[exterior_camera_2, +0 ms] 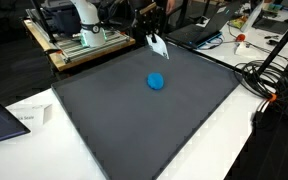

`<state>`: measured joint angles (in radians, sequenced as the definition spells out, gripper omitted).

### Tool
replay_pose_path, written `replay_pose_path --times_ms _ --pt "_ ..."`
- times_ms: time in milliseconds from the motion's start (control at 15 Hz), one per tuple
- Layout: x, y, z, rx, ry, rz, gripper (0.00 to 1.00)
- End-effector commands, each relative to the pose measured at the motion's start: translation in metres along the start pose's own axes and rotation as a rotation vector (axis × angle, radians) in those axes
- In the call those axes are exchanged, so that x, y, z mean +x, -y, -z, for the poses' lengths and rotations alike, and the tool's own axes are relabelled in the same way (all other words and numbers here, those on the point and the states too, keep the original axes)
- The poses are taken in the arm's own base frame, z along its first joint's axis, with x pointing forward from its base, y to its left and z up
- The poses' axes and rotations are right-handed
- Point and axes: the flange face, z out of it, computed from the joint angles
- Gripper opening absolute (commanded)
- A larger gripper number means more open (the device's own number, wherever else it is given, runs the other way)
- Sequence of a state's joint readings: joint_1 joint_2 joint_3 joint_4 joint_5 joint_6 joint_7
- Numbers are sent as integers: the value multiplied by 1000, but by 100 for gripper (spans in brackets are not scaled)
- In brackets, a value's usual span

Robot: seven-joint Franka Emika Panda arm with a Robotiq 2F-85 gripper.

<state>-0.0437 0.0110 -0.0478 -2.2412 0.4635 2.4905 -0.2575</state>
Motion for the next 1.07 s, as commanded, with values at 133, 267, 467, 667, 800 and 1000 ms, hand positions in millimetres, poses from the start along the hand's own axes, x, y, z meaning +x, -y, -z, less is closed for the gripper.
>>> replay_pose_path --times_ms 133,267,467,667,800,1000 --pt "-36 63 14 12 3 270 1" --pt "-41 83 11 45 31 379 1" --pt "-39 107 3 43 39 553 1" --pt "-40 126 -12 28 62 715 1" --pt "-43 134 -27 -5 83 815 1" --pt "-50 133 -31 -15 105 820 4"
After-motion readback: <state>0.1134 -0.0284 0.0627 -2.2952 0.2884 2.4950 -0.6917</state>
